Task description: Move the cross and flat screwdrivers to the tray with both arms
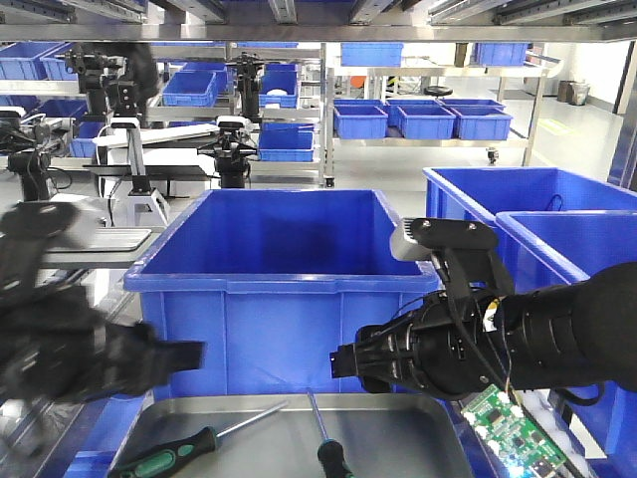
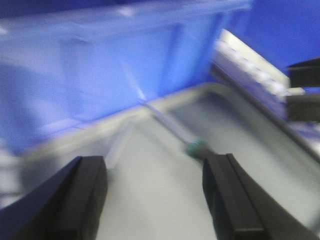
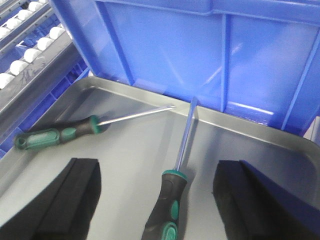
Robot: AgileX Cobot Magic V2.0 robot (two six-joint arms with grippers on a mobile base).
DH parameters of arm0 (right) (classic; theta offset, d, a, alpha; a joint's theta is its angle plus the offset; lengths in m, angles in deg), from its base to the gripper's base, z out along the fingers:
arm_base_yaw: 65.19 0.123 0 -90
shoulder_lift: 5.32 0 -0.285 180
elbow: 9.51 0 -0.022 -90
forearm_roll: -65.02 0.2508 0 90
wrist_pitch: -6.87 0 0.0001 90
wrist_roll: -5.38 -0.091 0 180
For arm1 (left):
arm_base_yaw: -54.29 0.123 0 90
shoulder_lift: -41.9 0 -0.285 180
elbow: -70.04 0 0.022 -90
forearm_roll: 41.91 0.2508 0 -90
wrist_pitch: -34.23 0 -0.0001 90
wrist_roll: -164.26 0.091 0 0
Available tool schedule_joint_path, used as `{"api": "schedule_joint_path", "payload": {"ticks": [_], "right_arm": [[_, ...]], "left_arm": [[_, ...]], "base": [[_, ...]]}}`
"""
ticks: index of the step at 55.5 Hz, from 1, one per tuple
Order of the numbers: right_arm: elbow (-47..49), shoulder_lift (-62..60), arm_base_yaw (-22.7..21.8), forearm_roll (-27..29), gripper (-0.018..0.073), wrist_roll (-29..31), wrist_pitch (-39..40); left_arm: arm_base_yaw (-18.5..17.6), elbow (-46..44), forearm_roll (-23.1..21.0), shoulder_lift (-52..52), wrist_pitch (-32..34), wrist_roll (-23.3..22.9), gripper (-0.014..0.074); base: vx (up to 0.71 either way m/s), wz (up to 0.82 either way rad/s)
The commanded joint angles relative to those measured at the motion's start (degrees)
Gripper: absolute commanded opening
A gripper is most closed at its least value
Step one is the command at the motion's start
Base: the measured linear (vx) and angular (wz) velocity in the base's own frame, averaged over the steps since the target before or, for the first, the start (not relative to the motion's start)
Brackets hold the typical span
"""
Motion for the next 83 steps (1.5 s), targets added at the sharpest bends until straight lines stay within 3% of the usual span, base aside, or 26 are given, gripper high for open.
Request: {"api": "schedule_joint_path", "payload": {"ticks": [1,9,13,18,19,20,30,33,40,76,83], "right_arm": [[1.6,-2.0,-0.1,0.1,0.0552,0.3,3.5],[1.6,-2.0,-0.1,0.1,0.0552,0.3,3.2],[1.6,-2.0,-0.1,0.1,0.0552,0.3,3.2],[1.6,-2.0,-0.1,0.1,0.0552,0.3,3.1],[1.6,-2.0,-0.1,0.1,0.0552,0.3,3.1],[1.6,-2.0,-0.1,0.1,0.0552,0.3,3.1],[1.6,-2.0,-0.1,0.1,0.0552,0.3,3.2],[1.6,-2.0,-0.1,0.1,0.0552,0.3,3.1],[1.6,-2.0,-0.1,0.1,0.0552,0.3,3.1],[1.4,-1.8,-0.1,0.2,0.0552,0.3,3.0],[-0.3,-5.2,-0.1,-1.9,0.0536,0.3,3.4]], "left_arm": [[-0.1,5.6,2.4,7.2,11.3,-3.4,0.0474],[-0.1,22.2,9.7,19.9,26.0,-12.1,0.0332],[0.7,30.4,14.2,26.7,31.5,-14.5,0.0246],[4.6,38.8,16.8,35.4,36.1,-14.9,0.0129],[10.8,47.1,16.8,44.6,37.0,-14.9,0.0006],[11.5,48.0,16.8,46.4,37.0,-14.9,-0.0008],[17.4,59.3,16.8,59.6,37.0,-14.9,-0.0007],[18.0,61.4,16.8,62.9,37.0,-14.9,-0.0007],[18.1,61.1,16.8,68.8,30.2,-14.9,-0.0007],[18.1,61.2,16.8,67.7,29.4,-14.9,-0.0006],[18.1,61.2,16.8,67.7,29.4,-14.9,-0.0006]], "base": [[0.0,0.0],[0.0,0.0],[0.0,0.01],[0.0,0.0],[0.0,0.0],[0.0,0.0],[0.0,0.0],[0.0,0.0],[0.0,0.0],[0.0,0.0],[0.0,0.0]]}}
